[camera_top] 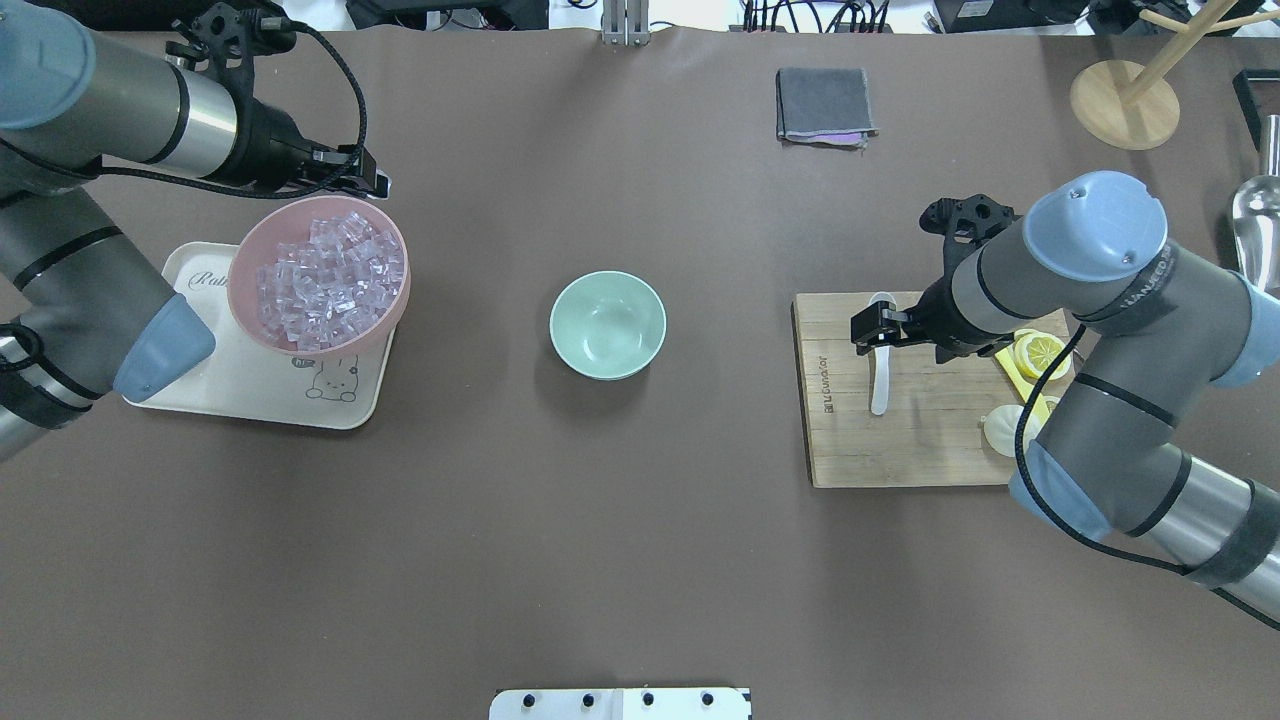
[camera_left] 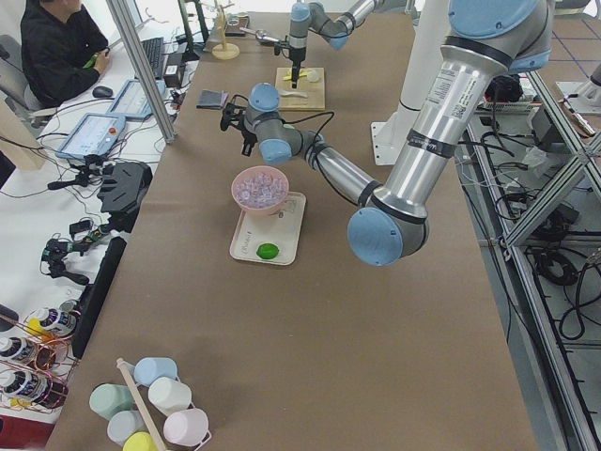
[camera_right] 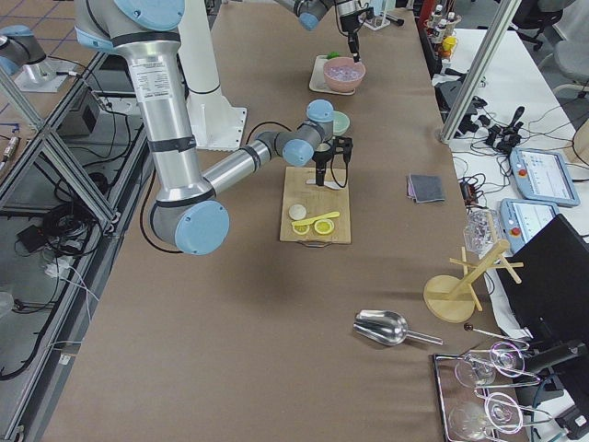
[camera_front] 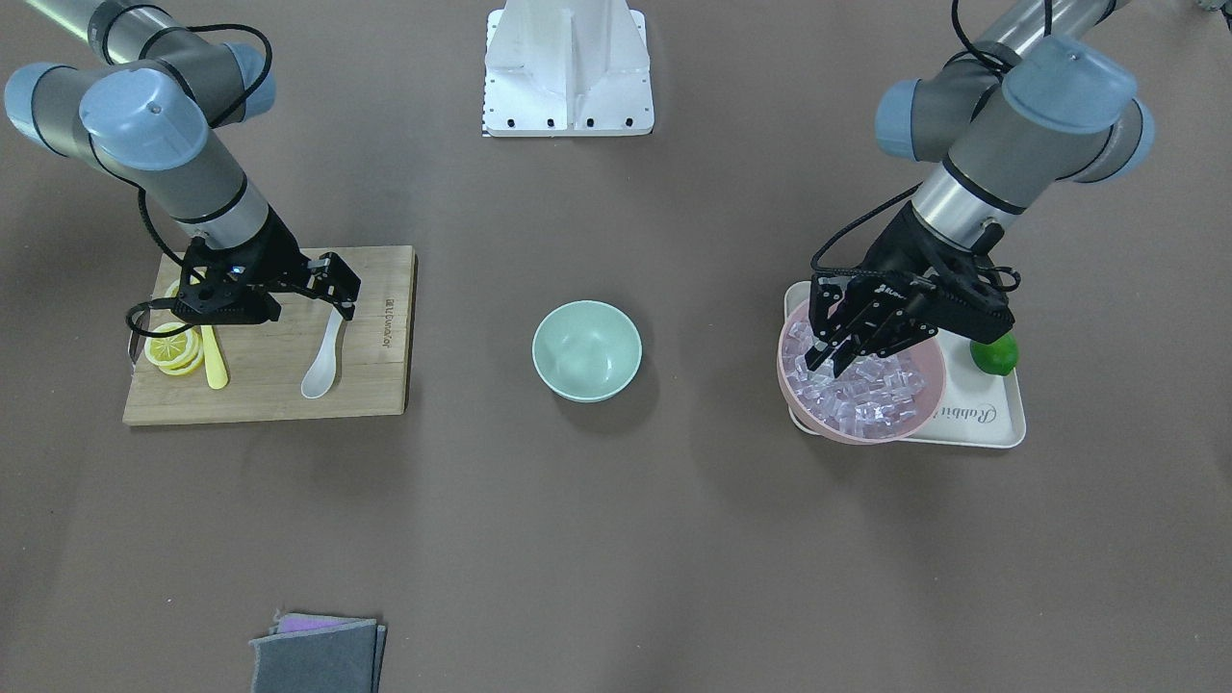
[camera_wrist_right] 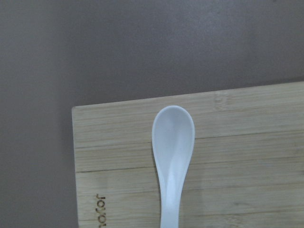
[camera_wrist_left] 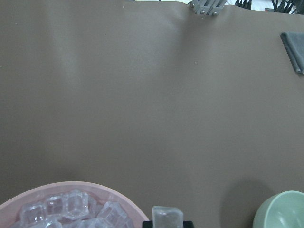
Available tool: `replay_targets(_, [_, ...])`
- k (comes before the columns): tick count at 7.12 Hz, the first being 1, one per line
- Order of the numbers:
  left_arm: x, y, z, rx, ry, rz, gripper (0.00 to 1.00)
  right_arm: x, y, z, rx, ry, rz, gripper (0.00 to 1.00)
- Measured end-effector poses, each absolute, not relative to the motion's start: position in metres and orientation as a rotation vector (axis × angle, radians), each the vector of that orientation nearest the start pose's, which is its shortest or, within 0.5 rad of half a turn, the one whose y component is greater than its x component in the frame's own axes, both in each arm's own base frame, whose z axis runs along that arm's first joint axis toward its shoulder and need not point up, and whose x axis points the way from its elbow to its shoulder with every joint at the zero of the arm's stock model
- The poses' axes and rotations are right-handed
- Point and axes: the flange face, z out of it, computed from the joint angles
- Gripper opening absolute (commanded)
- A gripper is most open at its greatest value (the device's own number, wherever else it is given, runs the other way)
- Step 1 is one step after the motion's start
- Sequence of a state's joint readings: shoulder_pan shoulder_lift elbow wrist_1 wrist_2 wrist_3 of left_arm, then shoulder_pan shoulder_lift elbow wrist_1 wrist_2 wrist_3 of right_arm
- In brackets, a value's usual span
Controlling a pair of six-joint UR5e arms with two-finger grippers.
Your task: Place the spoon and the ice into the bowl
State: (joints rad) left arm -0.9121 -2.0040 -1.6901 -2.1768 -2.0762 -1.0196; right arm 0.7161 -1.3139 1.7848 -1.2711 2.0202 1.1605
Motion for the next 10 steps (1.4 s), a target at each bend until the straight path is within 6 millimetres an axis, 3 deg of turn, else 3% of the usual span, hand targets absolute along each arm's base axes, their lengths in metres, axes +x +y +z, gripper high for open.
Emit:
replay_targets(1, [0.320, -0.552, 0.282, 0.421, 1.141, -0.032, 0.00, -0.402, -0.457, 0.396, 0.039, -0.852, 0.111, 0.87])
replay_targets(3, [0.321, -0.553, 0.282, 0.419, 1.141, -0.037, 0.00, -0.417, -0.457, 0.398, 0.039, -0.841, 0.101, 0.64])
replay_targets(5, [0.323, -0.553, 0.283, 0.417, 1.140, -0.036, 0.00, -0.419, -0.455, 0.402, 0.035, -0.835, 0.093, 0.64])
replay_targets(6, [0.323, -0.552, 0.282, 0.418, 1.141, -0.035, 0.00, -0.419, -0.454, 0.404, 0.033, -0.832, 0.092, 0.57])
replay_targets(7, [0.323, -0.552, 0.282, 0.420, 1.141, -0.035, 0.00, -0.419, -0.454, 0.407, 0.031, -0.828, 0.091, 0.22])
replay_targets(8, [0.323, -0.552, 0.281, 0.421, 1.142, -0.034, 0.00, -0.420, -0.454, 0.409, 0.030, -0.824, 0.091, 0.00])
replay_targets(10, [0.324, -0.551, 0.280, 0.423, 1.144, -0.033, 0.00, -0.421, -0.453, 0.410, 0.035, -0.819, 0.088, 0.00])
